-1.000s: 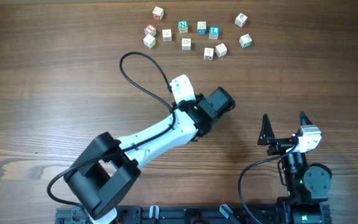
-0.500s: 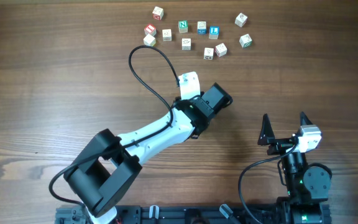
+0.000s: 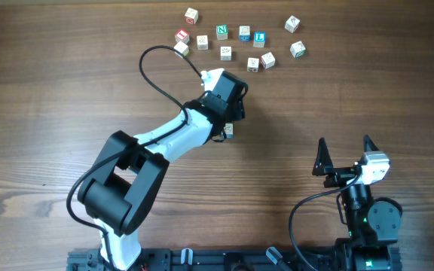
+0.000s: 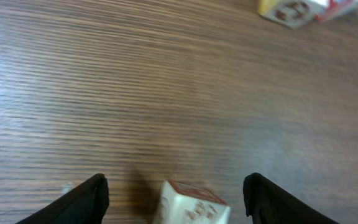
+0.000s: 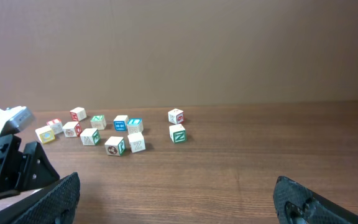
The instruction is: Form a tower
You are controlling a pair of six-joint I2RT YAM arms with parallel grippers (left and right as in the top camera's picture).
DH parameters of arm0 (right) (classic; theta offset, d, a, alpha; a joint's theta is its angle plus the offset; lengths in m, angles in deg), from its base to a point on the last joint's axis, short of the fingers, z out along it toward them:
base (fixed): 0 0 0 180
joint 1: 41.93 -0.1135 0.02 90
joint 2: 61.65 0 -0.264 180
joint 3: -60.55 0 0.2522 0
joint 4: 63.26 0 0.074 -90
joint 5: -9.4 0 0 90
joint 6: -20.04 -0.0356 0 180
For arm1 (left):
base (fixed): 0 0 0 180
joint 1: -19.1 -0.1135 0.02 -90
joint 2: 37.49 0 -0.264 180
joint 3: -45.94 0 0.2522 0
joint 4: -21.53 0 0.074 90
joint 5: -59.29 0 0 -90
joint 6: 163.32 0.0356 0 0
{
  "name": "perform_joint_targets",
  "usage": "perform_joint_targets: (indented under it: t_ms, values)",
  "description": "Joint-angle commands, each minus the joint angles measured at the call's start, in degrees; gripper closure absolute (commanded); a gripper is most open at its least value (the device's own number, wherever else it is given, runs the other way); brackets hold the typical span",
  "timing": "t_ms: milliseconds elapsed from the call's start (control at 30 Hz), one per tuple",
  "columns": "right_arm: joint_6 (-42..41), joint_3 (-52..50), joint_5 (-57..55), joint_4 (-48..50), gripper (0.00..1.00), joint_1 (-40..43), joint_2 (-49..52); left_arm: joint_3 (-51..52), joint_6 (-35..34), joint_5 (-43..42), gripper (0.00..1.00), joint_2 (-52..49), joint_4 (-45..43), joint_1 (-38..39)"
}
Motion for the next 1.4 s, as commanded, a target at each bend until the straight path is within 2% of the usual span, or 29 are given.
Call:
perform_joint_targets:
  t_ms: [0,67,267,500,633,733,867,1100,1233,1300,1367]
  values:
    - [0.6,-0.1,0.1,0.1,0.00,0.2,-0.3,0.2,8.8,-3.0,0.26,-0.1,-1.4,1.9]
    - [0.6,-0.1,0.1,0.1,0.00,0.2,-0.3,0.2,10.8,-3.0,0.27,-0.1,-1.4,2.4]
    - [0.6,-0.1,0.1,0.1,0.00,0.2,-0.3,0.2,12.7,-2.5,0.41,-1.3,-0.5,2.2]
    - [0.6,-0.1,0.1,0.1,0.00,0.2,-0.3,0.2,13.1,-2.1,0.43,-1.9,-0.1,1.8]
    - [0.6,-0.1,0.1,0.1,0.00,0.2,-0.3,0.2,13.1,-2.1,0.51,-2.4,-0.1,1.7]
    - [0.6,-0.1,0.1,0.1,0.00,0.2,-0.3,0.2,13.1,-2.1,0.63,-2.6,-0.1,1.5]
    - [0.6,-0.1,0.1,0.2,0.00,0.2,-0.3,0.2,13.1,-2.1,0.73,-2.6,-0.3,1.6]
    - [0.6,-0.1,0.1,0.2,0.00,0.2,-0.3,-0.6,13.1,-1.8,0.73,4.2,0.4,1.6]
    - [0.6,-0.1,0.1,0.1,0.00,0.2,-0.3,-0.6,13.0,-1.8,0.72,10.8,5.4,1.6]
    - [0.6,-0.1,0.1,0.1,0.00,0.2,-0.3,-0.6,10.5,-1.9,0.72,13.0,9.3,1.6]
    - [0.6,-0.1,0.1,0.1,0.00,0.2,-0.3,-0.6,4.3,-1.9,0.72,13.4,15.2,1.6]
